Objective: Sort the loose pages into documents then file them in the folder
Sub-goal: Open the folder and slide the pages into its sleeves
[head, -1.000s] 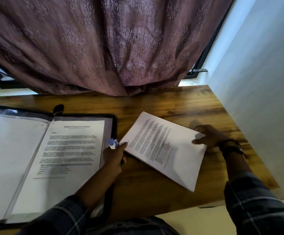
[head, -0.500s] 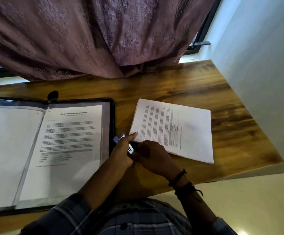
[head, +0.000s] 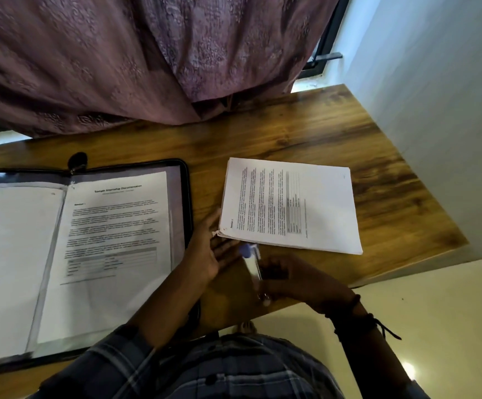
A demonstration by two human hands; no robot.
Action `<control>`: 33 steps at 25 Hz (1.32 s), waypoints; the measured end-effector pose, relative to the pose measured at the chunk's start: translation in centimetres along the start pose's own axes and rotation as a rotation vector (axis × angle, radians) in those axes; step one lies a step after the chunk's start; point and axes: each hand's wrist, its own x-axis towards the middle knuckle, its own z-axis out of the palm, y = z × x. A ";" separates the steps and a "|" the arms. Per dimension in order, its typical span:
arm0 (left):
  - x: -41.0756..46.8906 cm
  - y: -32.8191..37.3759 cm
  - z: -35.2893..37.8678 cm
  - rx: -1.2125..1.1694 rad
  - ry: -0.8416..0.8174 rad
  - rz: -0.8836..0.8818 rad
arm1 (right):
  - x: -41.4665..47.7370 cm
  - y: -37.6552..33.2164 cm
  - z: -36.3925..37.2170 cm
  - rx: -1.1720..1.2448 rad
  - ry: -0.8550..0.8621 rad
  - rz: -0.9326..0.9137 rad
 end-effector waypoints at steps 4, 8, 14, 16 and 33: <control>0.7 0.0 -0.1 0.262 0.113 0.189 | -0.7 1.6 1.6 0.238 0.119 -0.002; 0.6 0.3 -0.4 0.358 0.093 0.222 | 1.0 0.7 4.3 0.268 0.327 -0.004; -0.1 -0.1 -0.3 0.421 0.084 0.266 | 2.2 -0.3 6.4 0.225 0.461 0.000; -0.3 -0.2 -0.3 0.456 0.080 0.290 | 2.7 0.0 6.8 0.223 0.519 0.001; -0.8 -1.4 -0.6 0.473 0.015 0.215 | 3.3 -0.8 6.6 0.892 0.371 0.085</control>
